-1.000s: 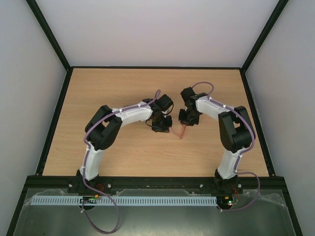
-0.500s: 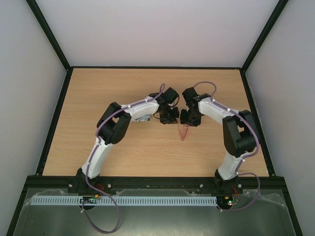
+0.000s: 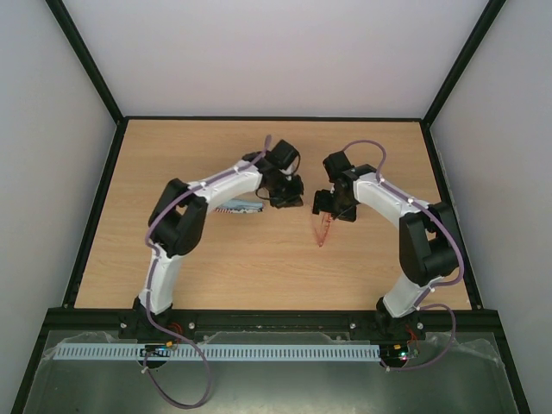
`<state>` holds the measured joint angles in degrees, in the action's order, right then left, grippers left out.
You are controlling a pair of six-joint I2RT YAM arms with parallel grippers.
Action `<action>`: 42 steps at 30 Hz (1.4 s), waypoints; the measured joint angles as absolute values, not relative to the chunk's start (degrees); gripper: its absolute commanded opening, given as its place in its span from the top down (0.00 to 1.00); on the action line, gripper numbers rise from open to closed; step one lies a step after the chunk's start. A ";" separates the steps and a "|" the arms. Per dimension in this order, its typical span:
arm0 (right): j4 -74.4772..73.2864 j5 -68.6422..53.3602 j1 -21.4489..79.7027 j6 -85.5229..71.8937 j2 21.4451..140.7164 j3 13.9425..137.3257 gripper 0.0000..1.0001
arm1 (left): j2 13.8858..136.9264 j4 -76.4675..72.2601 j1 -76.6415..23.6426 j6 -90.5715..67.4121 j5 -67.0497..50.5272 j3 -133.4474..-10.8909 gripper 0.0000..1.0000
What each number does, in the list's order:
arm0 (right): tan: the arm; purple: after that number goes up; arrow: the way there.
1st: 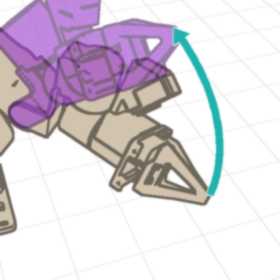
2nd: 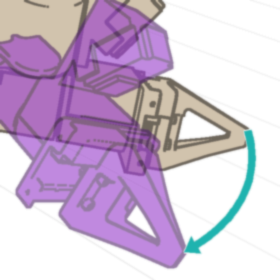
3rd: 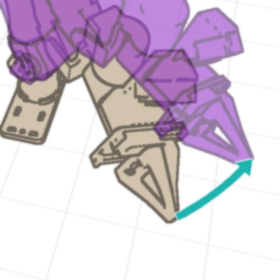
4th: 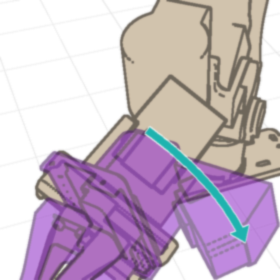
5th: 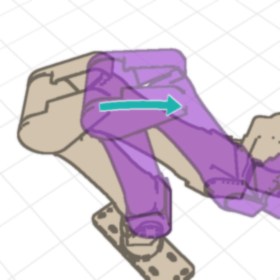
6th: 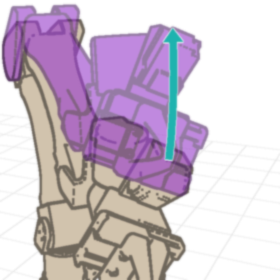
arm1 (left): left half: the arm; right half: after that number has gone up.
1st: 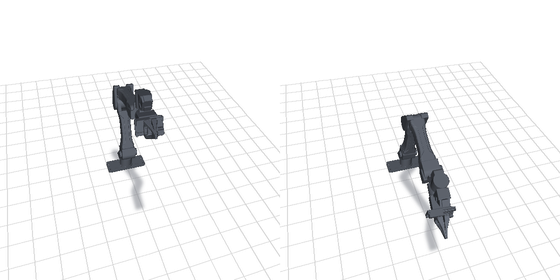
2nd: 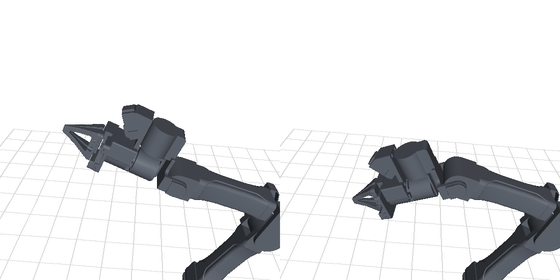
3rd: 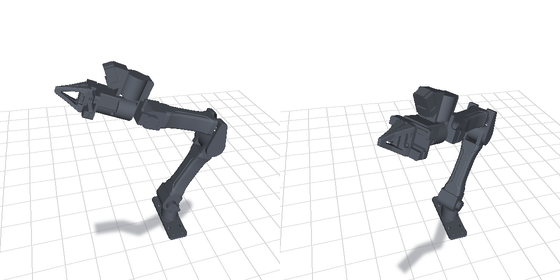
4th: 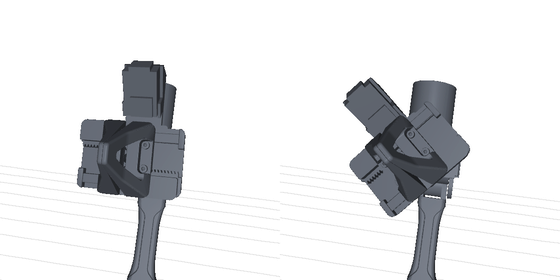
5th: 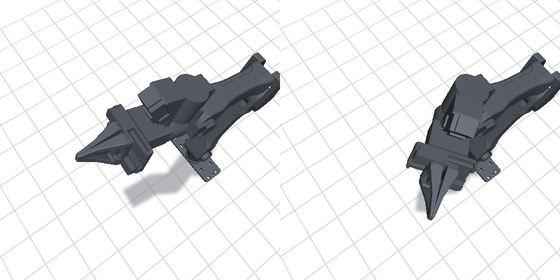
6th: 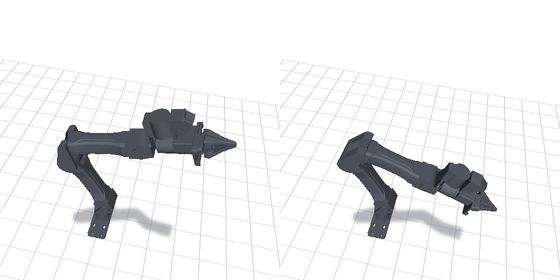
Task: Organize the sunglasses
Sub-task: Fold the sunglasses at the center of the board.
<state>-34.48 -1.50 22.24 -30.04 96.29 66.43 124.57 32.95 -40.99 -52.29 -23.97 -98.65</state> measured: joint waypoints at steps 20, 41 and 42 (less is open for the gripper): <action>-34.63 -1.48 26.00 -28.88 105.32 71.83 0.24 | 104.88 43.40 -16.64 -44.07 -19.35 -86.48 0.94; -36.71 2.39 26.41 -29.63 105.75 70.52 0.72 | 107.13 42.74 -15.25 -41.69 -17.52 -82.67 0.94; -36.77 2.48 26.44 -29.61 105.75 70.52 0.69 | 107.02 42.74 -15.40 -41.69 -17.52 -82.46 0.94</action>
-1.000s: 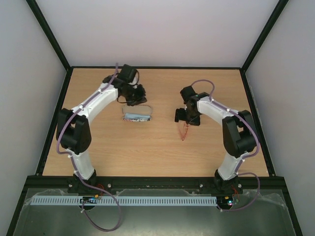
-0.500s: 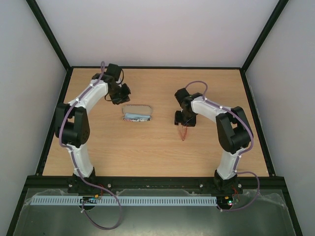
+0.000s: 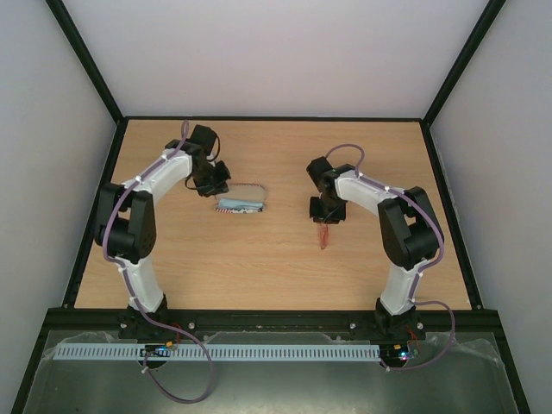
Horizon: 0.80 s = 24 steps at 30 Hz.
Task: Organize the sunglasses
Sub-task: Fold the sunglasses at the center of the board.
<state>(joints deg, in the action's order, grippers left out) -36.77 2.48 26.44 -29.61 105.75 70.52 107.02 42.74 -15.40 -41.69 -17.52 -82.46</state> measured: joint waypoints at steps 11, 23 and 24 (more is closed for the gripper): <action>-37.85 3.07 26.44 -29.39 105.73 70.74 0.33 | 105.86 43.09 -19.27 -41.76 -16.82 -83.42 0.93; -41.54 4.45 26.44 -29.34 101.71 75.16 0.33 | 106.17 42.68 -26.65 -42.87 -15.49 -83.61 0.93; -41.89 4.58 26.44 -29.34 101.30 75.31 0.33 | 106.21 42.63 -26.83 -42.89 -15.33 -83.59 0.93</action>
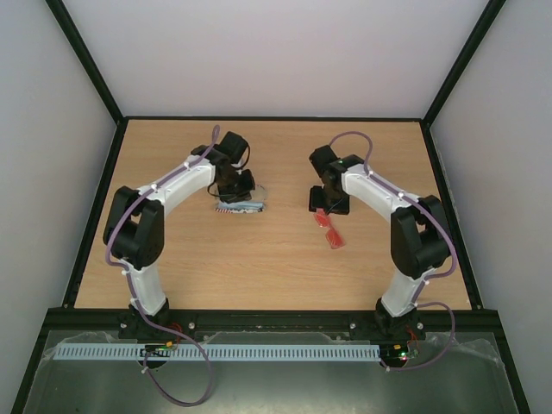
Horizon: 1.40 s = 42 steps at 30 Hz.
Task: Organize the sunglasses
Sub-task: Fold the sunglasses at the center of the board, then adjust the sunglasses case at the center of the board.
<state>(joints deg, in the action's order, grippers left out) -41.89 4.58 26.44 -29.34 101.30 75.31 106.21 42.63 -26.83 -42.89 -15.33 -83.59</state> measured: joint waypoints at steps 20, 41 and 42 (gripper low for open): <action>-47.22 -8.93 26.46 -29.08 137.58 136.05 0.40 | 87.96 42.59 -18.87 -46.65 -11.94 -67.68 0.90; -44.23 -17.58 33.82 -34.09 144.70 134.58 0.41 | 93.60 36.01 -9.74 -46.72 -14.02 -58.30 0.98; -43.92 -17.56 34.15 -34.13 144.66 133.58 0.41 | 94.72 35.68 -9.41 -46.68 -14.02 -58.50 0.98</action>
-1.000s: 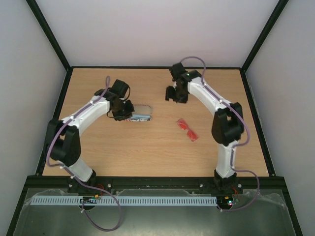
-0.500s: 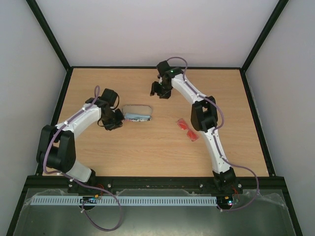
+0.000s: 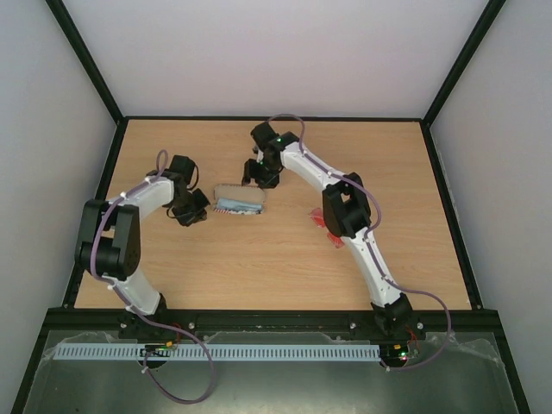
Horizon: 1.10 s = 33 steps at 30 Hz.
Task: Organize the sunglasses
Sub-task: Adjust the sunglasses case at the center of the board.
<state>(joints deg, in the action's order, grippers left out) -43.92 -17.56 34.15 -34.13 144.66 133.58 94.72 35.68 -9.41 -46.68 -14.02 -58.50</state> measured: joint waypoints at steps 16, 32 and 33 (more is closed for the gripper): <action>-38.26 -16.01 35.35 -33.45 128.33 105.10 0.42 | 107.79 33.63 -4.23 -44.16 -14.35 -71.64 0.98; -37.30 -12.51 35.77 -33.17 121.89 98.15 0.38 | 106.19 33.85 -5.52 -43.31 -16.03 -67.42 0.98; -37.36 -12.34 35.77 -32.97 121.86 98.32 0.38 | 105.89 33.89 -5.52 -43.20 -16.05 -67.42 0.98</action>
<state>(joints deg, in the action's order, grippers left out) -37.36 -12.34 35.77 -32.97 121.86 98.32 105.89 33.89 -5.52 -43.20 -16.05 -67.42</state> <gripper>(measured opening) 0.616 0.020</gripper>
